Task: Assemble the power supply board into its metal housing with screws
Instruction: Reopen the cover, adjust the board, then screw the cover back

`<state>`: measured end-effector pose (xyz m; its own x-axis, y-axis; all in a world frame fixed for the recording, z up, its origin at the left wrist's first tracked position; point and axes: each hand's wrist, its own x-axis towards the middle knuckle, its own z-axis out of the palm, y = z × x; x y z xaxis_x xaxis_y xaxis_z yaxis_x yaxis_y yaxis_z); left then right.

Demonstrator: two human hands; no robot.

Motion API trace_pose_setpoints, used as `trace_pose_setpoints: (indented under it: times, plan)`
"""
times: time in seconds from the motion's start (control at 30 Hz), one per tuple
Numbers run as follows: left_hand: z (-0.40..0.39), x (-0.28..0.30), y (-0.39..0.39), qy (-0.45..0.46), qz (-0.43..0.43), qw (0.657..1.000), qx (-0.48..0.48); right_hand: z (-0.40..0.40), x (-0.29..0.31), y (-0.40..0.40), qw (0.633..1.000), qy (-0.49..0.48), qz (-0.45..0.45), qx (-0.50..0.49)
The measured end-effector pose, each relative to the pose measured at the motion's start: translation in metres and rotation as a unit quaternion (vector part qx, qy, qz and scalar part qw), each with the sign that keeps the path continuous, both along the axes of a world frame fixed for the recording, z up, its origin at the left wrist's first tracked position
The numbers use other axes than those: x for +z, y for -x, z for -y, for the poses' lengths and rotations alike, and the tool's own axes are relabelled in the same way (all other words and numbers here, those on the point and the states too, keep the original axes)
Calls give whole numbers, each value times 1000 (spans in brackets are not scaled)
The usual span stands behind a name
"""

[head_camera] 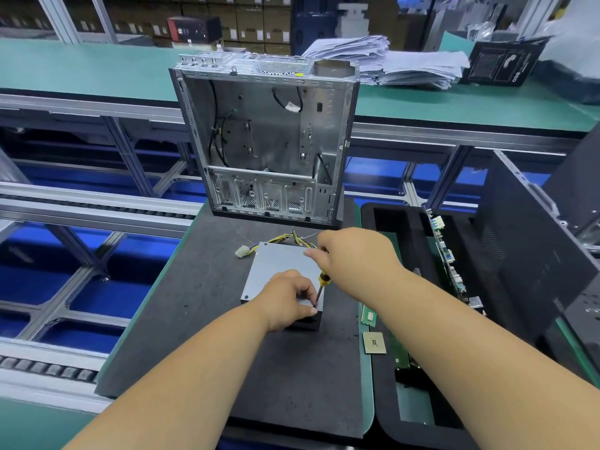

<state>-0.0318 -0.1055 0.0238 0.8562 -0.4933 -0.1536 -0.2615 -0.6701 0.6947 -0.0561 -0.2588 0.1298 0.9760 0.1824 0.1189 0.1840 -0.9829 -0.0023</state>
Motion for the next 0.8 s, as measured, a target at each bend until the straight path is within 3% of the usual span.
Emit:
trace_pose_setpoints:
  times: [0.23,0.43,0.6,0.8]
  plan:
    - [0,1,-1,7,2,1000,-3,-3,5,5,993,-101,-33,58]
    - [-1,0,0,4,4,1000,-2,-2,0,6,1000,8,2,2]
    - [0,1,0,10,5,1000,-2,-1,5,9,993,-100,-36,55]
    - [0,0,0,-2,7,1000,-3,0,6,6,999,-2,-22,42]
